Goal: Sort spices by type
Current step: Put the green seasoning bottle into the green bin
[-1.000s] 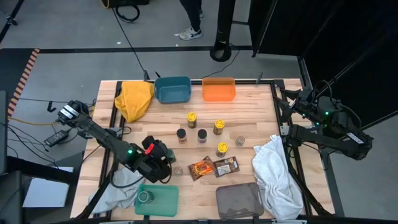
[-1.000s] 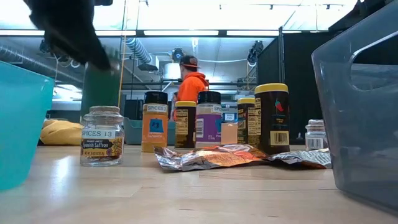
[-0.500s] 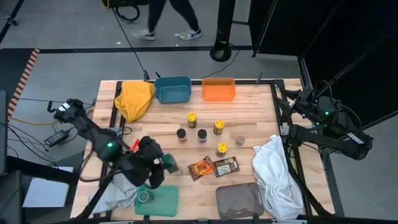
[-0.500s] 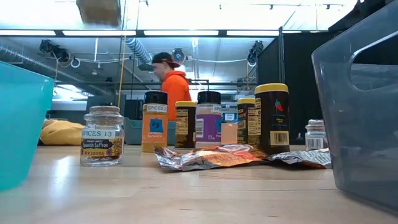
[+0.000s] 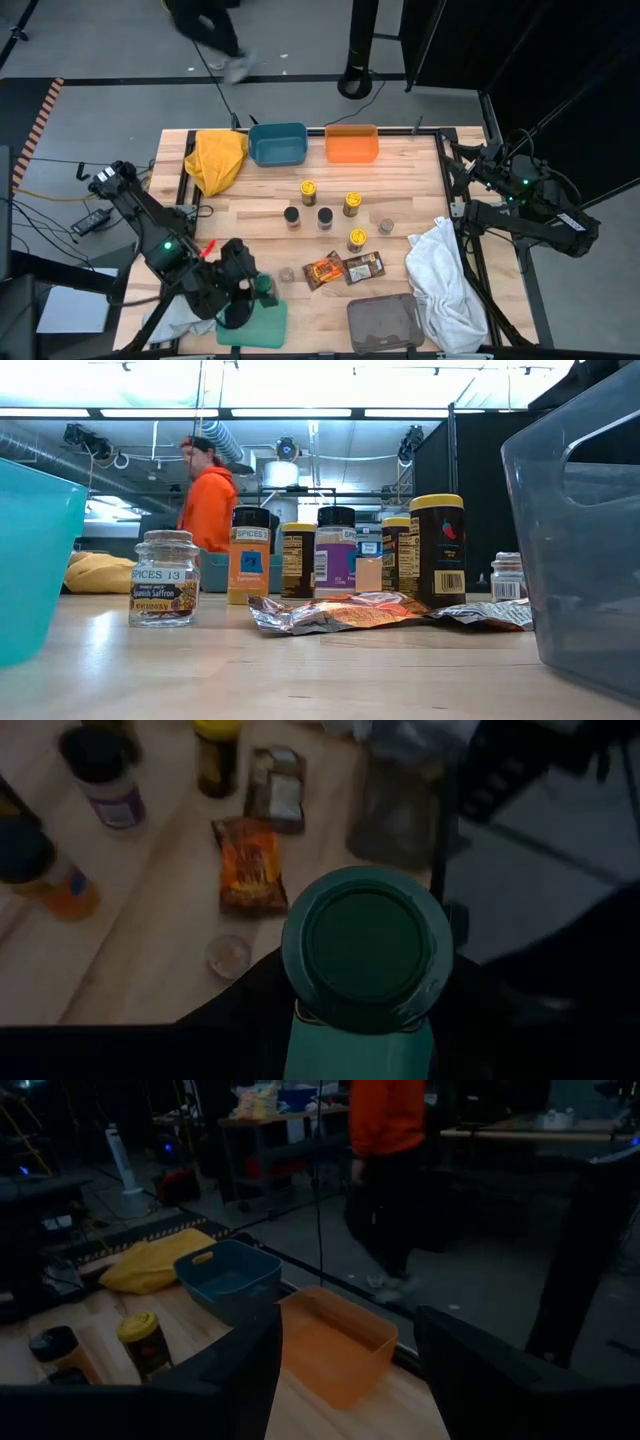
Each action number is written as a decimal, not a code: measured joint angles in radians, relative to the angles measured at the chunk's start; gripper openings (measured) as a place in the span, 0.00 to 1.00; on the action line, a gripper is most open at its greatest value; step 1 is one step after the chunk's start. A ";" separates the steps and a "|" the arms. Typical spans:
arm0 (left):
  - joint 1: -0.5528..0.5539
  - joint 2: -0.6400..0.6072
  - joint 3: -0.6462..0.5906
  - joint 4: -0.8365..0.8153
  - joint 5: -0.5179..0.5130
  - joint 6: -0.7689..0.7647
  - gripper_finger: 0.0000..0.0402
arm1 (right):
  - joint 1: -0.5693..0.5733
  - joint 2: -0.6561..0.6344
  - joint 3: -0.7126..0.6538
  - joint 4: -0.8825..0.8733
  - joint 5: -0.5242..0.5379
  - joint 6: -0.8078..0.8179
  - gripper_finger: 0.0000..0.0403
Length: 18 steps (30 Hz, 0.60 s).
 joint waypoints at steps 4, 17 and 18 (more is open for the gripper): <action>-0.052 0.028 0.000 0.005 0.047 0.004 0.46 | 0.000 0.000 0.000 0.000 0.000 0.026 0.58; -0.158 0.148 0.000 -0.020 -0.042 0.056 0.46 | 0.000 0.000 0.000 0.000 0.000 0.115 0.57; -0.158 0.163 0.000 -0.020 -0.042 0.065 0.46 | 0.000 0.000 0.000 0.000 0.000 0.124 0.57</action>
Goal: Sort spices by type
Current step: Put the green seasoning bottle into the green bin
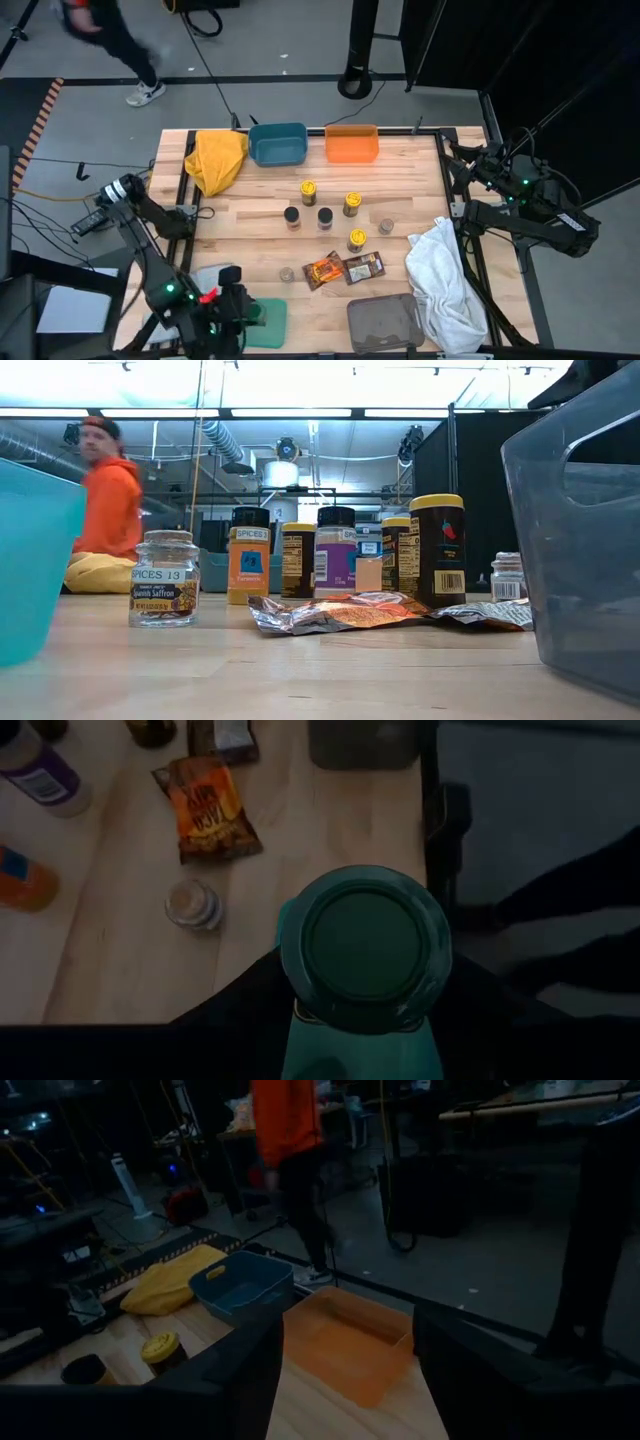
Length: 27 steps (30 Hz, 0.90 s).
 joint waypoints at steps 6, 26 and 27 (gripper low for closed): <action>0.000 0.071 0.000 -0.001 -0.031 0.018 0.46 | 0.000 0.000 0.000 -0.001 0.000 0.047 0.57; -0.053 0.176 0.000 0.030 -0.154 -0.096 0.46 | 0.000 0.000 0.000 -0.002 0.000 0.067 0.57; -0.054 0.179 0.000 0.032 -0.154 -0.098 0.46 | 0.000 0.000 0.000 -0.002 0.000 0.067 0.57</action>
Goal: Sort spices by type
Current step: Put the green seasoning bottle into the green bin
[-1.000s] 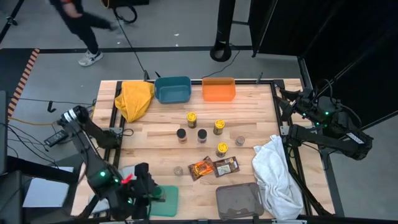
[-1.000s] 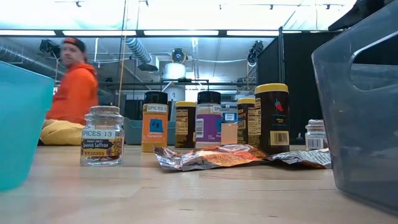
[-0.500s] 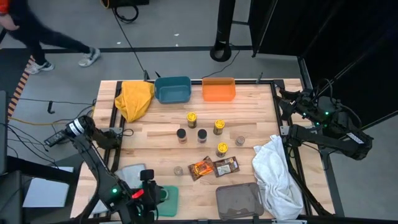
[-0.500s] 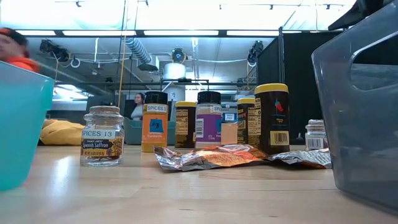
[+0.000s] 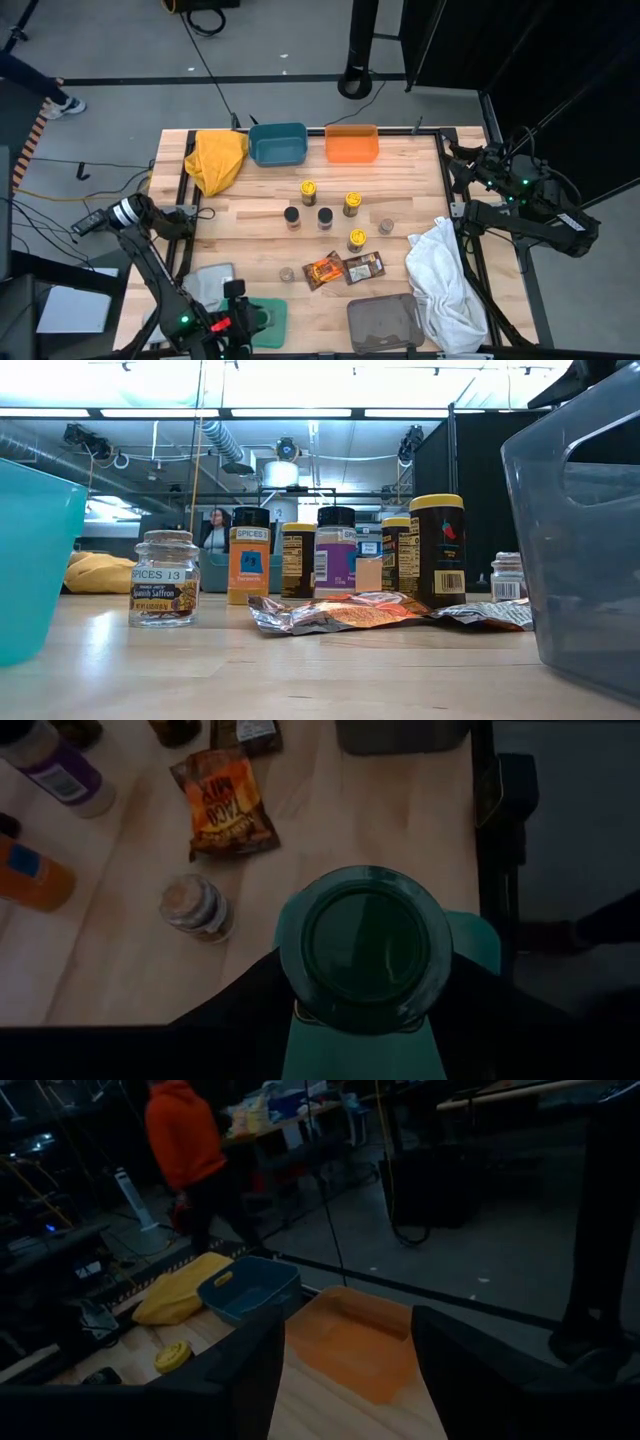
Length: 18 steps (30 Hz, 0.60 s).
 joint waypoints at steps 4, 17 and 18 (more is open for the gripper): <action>-0.005 0.012 0.000 0.000 -0.002 -0.020 0.46 | 0.000 0.000 0.000 0.000 0.000 0.000 0.56; -0.009 0.059 0.000 0.006 -0.028 -0.075 0.46 | 0.000 0.000 0.000 -0.007 -0.004 -0.003 0.55; -0.010 0.059 0.000 0.005 -0.032 -0.075 0.46 | 0.000 0.000 0.000 -0.013 -0.004 -0.003 0.55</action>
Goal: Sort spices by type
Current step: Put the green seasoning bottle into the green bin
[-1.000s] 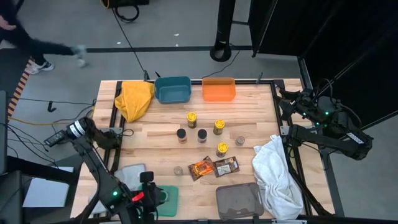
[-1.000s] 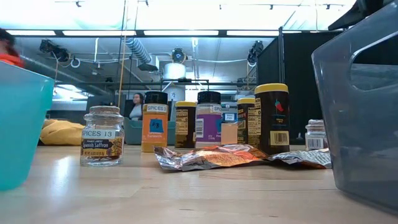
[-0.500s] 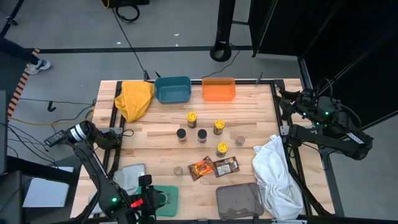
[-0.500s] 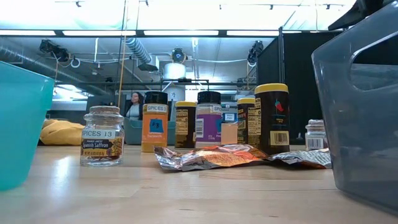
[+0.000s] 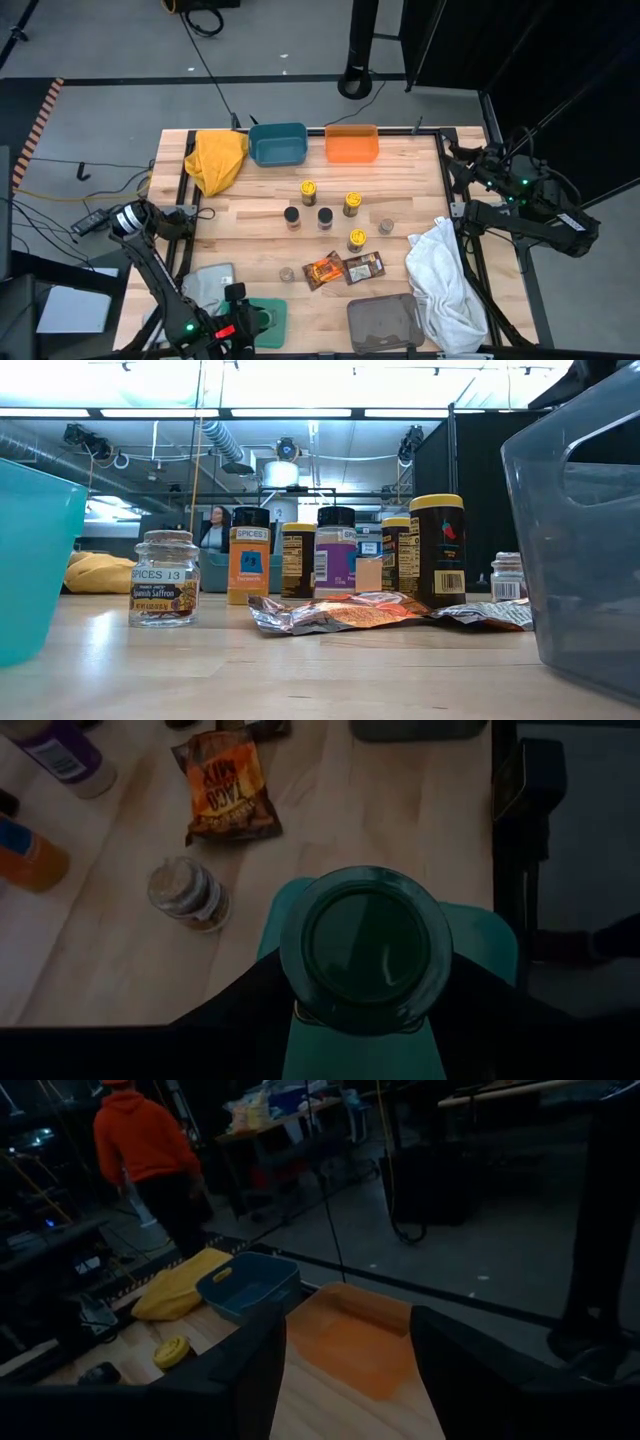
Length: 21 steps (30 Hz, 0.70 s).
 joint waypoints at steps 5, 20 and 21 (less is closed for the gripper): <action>-0.001 -0.001 -0.026 0.025 -0.004 -0.014 0.46 | 0.000 0.000 0.000 -0.019 0.000 0.000 0.55; 0.000 -0.002 -0.168 0.234 0.051 -0.036 0.47 | 0.000 0.000 0.000 -0.032 -0.004 0.000 0.55; 0.000 -0.003 -0.169 0.237 0.051 -0.036 0.47 | 0.000 0.000 0.000 -0.034 -0.004 0.000 0.55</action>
